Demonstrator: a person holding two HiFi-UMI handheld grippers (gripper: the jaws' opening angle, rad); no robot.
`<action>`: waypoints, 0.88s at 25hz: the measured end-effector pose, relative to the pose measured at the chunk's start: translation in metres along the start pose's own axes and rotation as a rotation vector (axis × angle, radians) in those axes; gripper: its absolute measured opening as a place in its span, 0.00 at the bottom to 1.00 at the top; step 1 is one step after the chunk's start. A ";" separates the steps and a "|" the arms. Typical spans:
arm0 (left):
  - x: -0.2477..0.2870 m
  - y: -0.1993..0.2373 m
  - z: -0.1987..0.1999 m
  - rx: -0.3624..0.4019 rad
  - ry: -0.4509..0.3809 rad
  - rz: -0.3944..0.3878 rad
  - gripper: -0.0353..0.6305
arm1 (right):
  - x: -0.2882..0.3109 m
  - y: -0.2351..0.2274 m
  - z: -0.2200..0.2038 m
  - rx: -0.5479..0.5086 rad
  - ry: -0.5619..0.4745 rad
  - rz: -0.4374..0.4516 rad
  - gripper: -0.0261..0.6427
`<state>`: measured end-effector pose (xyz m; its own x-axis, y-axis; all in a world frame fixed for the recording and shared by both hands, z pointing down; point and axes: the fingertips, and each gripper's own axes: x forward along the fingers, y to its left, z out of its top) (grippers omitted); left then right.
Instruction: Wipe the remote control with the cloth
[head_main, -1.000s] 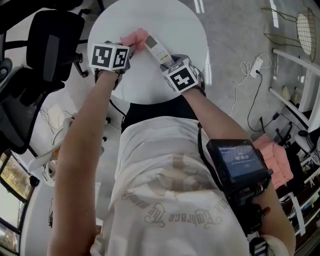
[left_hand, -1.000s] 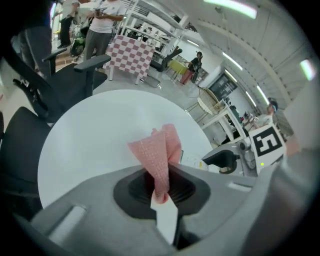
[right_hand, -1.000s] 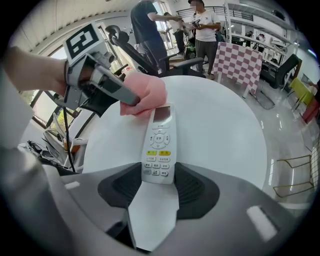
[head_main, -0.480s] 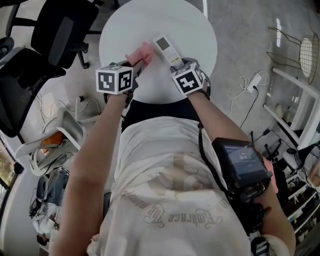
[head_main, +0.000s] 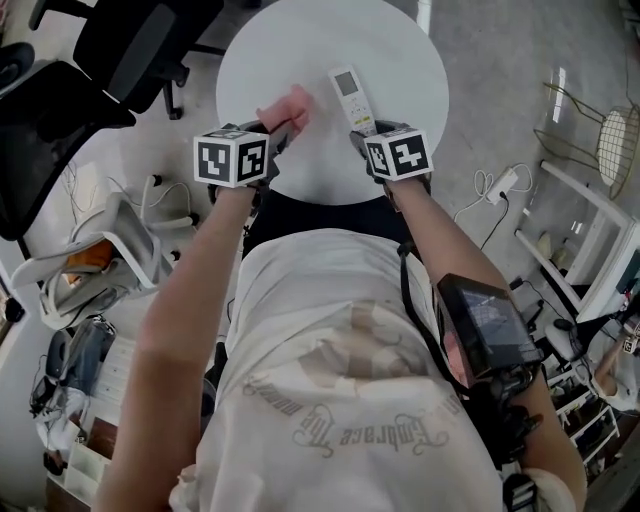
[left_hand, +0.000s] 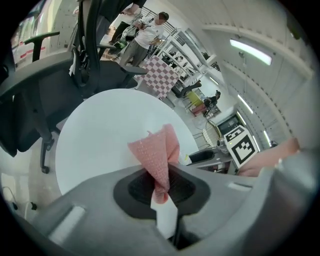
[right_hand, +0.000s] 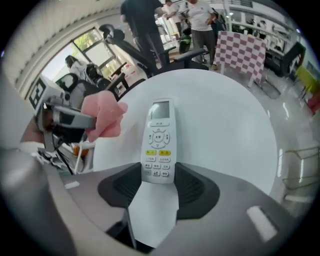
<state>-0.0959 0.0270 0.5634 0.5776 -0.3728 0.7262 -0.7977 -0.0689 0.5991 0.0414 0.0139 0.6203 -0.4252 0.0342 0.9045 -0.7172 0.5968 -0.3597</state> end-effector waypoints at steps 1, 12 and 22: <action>-0.001 0.000 -0.001 -0.006 -0.005 -0.007 0.11 | -0.002 0.003 0.002 0.043 -0.022 0.041 0.36; -0.003 -0.029 0.002 -0.221 -0.111 -0.202 0.11 | -0.061 0.048 0.056 0.213 -0.394 0.619 0.36; -0.019 -0.085 0.011 -0.297 -0.174 -0.489 0.11 | -0.099 0.079 0.066 0.143 -0.456 0.816 0.36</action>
<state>-0.0408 0.0294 0.4953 0.8089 -0.5109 0.2910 -0.3489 -0.0187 0.9370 -0.0094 0.0047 0.4873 -0.9789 0.0630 0.1945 -0.1505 0.4218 -0.8941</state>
